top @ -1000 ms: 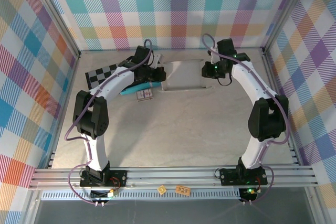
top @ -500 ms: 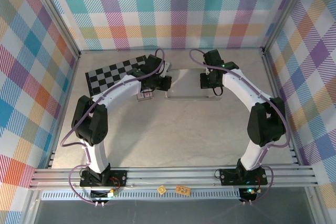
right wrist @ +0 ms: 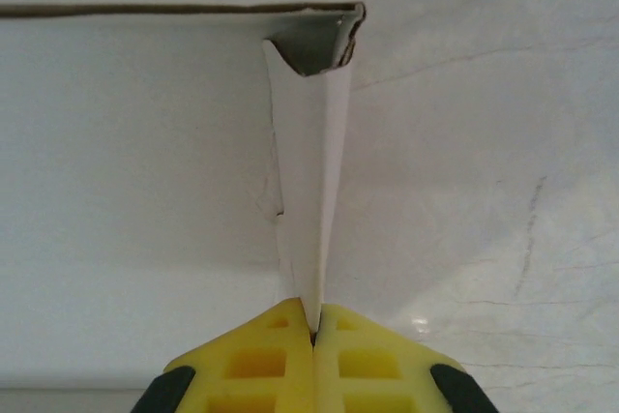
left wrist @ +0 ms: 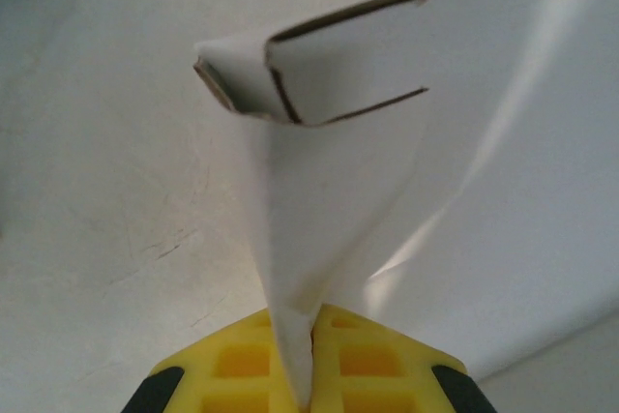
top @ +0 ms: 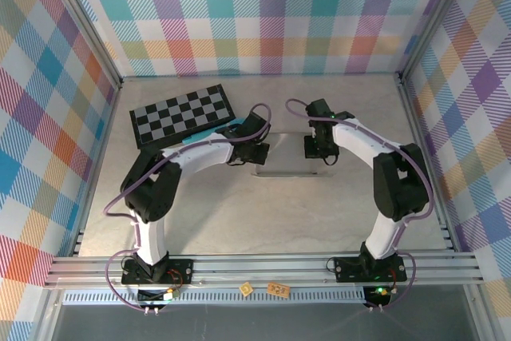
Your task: Fold the paper box
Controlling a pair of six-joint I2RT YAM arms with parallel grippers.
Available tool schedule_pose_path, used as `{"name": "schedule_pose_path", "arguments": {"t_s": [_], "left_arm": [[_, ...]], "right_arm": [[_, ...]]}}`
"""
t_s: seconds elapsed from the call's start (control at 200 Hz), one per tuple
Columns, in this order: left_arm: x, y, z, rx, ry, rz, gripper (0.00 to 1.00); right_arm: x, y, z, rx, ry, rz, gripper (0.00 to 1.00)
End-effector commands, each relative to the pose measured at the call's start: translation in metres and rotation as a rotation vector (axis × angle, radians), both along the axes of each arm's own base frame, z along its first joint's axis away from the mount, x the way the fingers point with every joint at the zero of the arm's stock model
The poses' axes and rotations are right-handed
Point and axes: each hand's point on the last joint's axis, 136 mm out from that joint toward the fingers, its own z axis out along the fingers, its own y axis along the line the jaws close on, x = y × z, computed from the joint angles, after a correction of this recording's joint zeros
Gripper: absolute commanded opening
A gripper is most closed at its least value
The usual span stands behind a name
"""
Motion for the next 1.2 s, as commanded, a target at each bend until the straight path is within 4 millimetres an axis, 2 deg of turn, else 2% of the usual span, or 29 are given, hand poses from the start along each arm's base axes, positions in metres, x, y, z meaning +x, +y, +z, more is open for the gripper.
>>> {"name": "schedule_pose_path", "arguments": {"t_s": [0.0,0.07,0.22,0.5,0.545,0.68,0.745,0.805,0.925,1.015,1.195], "left_arm": [[-0.012,-0.011,-0.018,0.008,0.099,0.000,0.00],[-0.013,-0.009,-0.026,0.027,0.131,0.007,0.00],[-0.014,-0.006,-0.038,0.064,0.178,0.003,0.00],[-0.013,-0.005,-0.040,0.082,0.190,-0.006,0.00],[-0.012,-0.005,-0.039,0.082,0.186,-0.006,0.00],[-0.011,-0.004,-0.036,0.084,0.176,-0.001,0.00],[-0.007,-0.003,-0.027,0.080,0.143,0.009,0.00],[-0.001,0.000,-0.011,0.080,0.087,0.032,0.00],[0.011,0.003,0.042,0.071,-0.084,0.072,0.00],[0.013,0.004,0.073,0.062,-0.191,0.093,0.00],[0.007,0.006,0.107,0.092,-0.334,0.128,0.00]], "right_arm": [[-0.011,0.013,-0.020,0.029,0.101,-0.019,0.00],[-0.011,0.013,-0.025,0.020,0.131,-0.028,0.00],[-0.008,0.015,-0.036,0.019,0.192,-0.042,0.11],[0.001,0.015,-0.043,0.034,0.219,-0.055,0.27],[0.001,0.015,-0.044,0.035,0.221,-0.056,0.26],[0.002,0.012,-0.041,0.025,0.203,-0.067,0.01],[0.007,0.011,-0.030,0.027,0.153,-0.072,0.00],[0.012,0.009,-0.013,0.027,0.073,-0.083,0.00],[0.019,0.006,0.031,0.014,-0.113,-0.077,0.00],[0.019,0.008,0.057,0.031,-0.239,-0.057,0.00],[0.016,0.003,0.091,0.002,-0.411,-0.052,0.00]]}}
